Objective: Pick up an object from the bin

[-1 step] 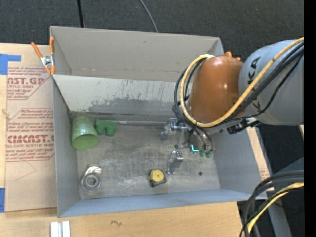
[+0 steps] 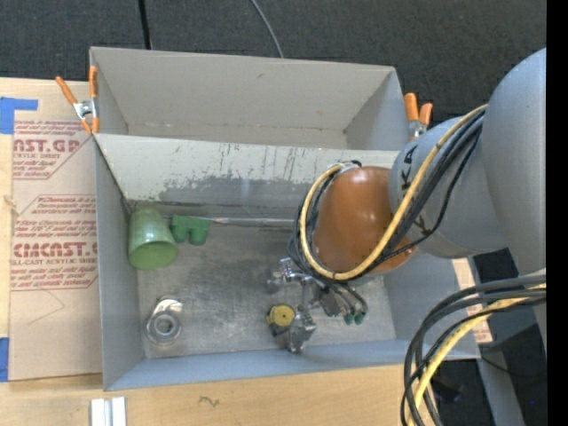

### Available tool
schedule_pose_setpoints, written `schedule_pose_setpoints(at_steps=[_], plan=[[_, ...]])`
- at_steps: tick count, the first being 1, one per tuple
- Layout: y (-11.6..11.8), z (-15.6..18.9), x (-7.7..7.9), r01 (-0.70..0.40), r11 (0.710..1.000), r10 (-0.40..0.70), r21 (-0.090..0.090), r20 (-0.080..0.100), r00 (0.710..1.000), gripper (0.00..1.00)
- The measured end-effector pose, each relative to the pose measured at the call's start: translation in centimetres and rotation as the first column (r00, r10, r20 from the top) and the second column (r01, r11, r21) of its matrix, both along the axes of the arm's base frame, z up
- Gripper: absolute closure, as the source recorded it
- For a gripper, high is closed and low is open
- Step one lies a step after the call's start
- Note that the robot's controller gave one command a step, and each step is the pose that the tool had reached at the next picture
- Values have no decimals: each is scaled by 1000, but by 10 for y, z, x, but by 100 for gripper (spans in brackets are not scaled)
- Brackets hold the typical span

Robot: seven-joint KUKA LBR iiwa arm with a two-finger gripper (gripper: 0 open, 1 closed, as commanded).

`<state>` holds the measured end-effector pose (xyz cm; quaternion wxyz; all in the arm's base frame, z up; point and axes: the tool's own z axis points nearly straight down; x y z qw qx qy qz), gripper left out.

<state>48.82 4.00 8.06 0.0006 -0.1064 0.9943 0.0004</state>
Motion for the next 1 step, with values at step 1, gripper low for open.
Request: schedule_pose_setpoints(at_steps=[1], plan=[[0, 2, 0, 1, 1000, -1, 0, -1, 1000, 100]])
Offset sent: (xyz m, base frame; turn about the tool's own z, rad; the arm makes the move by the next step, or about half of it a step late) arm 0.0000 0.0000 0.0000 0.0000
